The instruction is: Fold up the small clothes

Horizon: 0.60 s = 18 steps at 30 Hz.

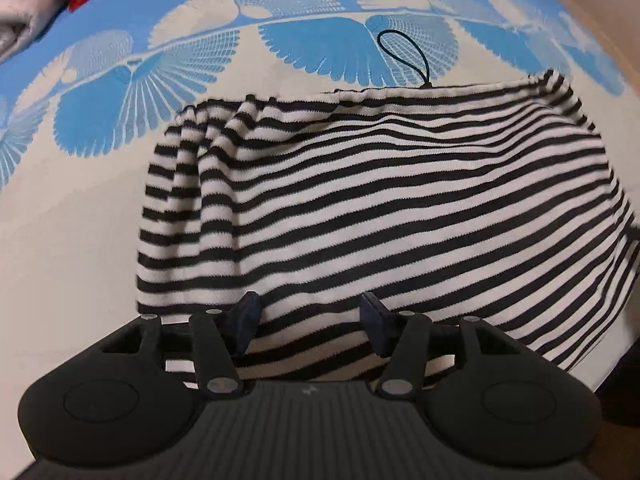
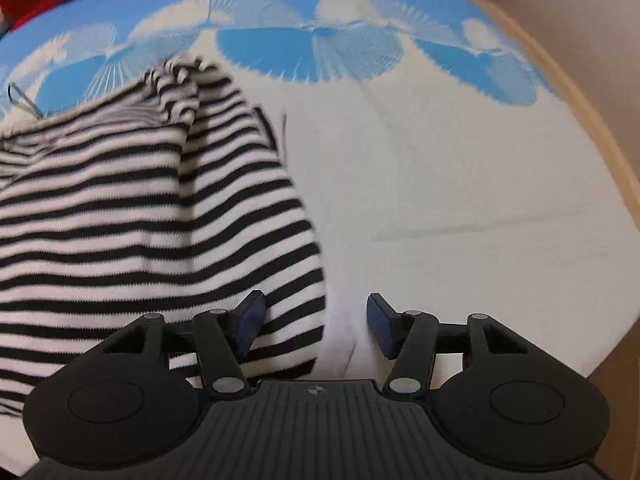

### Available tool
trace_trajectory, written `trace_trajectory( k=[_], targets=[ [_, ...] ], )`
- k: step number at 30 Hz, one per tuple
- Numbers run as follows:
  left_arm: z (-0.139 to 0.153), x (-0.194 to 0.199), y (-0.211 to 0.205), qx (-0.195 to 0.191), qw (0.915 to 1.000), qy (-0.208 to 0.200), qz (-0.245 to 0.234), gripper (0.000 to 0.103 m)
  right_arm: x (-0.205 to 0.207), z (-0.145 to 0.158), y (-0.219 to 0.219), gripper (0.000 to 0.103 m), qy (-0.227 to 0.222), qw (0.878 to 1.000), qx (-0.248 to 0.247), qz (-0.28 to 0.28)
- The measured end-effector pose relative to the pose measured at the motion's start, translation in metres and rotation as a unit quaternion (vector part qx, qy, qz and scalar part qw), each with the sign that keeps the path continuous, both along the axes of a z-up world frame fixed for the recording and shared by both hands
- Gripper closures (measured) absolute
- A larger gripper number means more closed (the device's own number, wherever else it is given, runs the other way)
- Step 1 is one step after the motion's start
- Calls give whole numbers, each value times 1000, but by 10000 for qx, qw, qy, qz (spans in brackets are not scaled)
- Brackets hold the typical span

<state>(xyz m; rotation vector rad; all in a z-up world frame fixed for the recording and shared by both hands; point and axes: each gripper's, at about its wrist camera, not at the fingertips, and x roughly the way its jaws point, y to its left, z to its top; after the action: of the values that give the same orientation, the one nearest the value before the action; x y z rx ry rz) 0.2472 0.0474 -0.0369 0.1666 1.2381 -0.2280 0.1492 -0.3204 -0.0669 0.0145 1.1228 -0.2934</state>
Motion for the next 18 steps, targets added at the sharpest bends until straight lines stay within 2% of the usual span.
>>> trace_trajectory(
  k=[2, 5, 6, 7, 9, 11, 14, 15, 18],
  targets=[
    [-18, -3, 1, 110, 9996, 274, 36, 40, -2, -10, -1, 46, 308, 9995, -85, 57],
    [-8, -11, -6, 259, 9996, -106, -95, 40, -6, 0, 2, 46, 182, 9994, -240, 165],
    [-1, -13, -7, 290, 9991, -309, -50, 40, -10, 9, 3, 46, -9, 9994, -303, 184],
    [12, -18, -7, 355, 9969, -697, 36, 40, -15, 18, 3, 46, -211, 9991, -313, 206],
    [42, -31, -5, 363, 9877, -1515, 162, 39, -25, 44, 4, 46, -772, 9962, -278, 285],
    [67, -40, 0, 228, 9815, -1877, 316, 37, -38, 70, 3, 45, -1305, 9904, -278, 370],
    [96, -61, 10, -12, 9746, -2165, 581, 30, -59, 97, -3, 41, -1789, 9827, -142, 450],
    [102, -70, 13, -73, 9731, -2220, 607, 28, -66, 103, -4, 37, -1923, 9802, -36, 470],
    [110, -110, 26, -241, 9663, -2371, 968, 26, -86, 104, -9, 31, -2236, 9734, 209, 464]
  ],
)
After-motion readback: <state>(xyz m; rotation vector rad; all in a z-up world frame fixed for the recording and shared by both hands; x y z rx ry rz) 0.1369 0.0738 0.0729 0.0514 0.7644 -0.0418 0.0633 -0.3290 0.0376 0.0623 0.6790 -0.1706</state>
